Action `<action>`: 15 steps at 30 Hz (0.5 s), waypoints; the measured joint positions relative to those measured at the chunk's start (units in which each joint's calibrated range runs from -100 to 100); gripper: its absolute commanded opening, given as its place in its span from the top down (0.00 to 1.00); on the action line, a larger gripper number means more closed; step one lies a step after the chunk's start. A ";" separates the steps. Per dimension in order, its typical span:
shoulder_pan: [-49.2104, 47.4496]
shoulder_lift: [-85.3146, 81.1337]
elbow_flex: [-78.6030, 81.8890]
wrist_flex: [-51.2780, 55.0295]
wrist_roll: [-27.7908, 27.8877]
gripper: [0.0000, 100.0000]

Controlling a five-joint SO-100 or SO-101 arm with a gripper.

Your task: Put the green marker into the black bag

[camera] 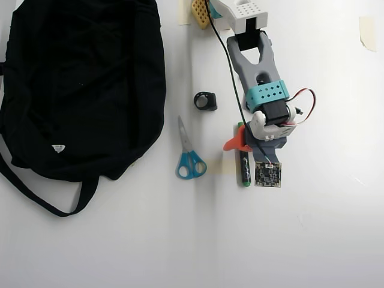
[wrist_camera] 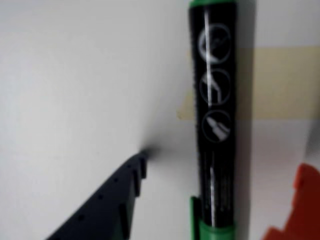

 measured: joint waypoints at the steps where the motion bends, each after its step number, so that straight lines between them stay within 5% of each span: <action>1: 0.00 0.17 -0.16 0.00 0.00 0.63; 15: 0.07 0.42 -0.47 0.00 0.00 0.63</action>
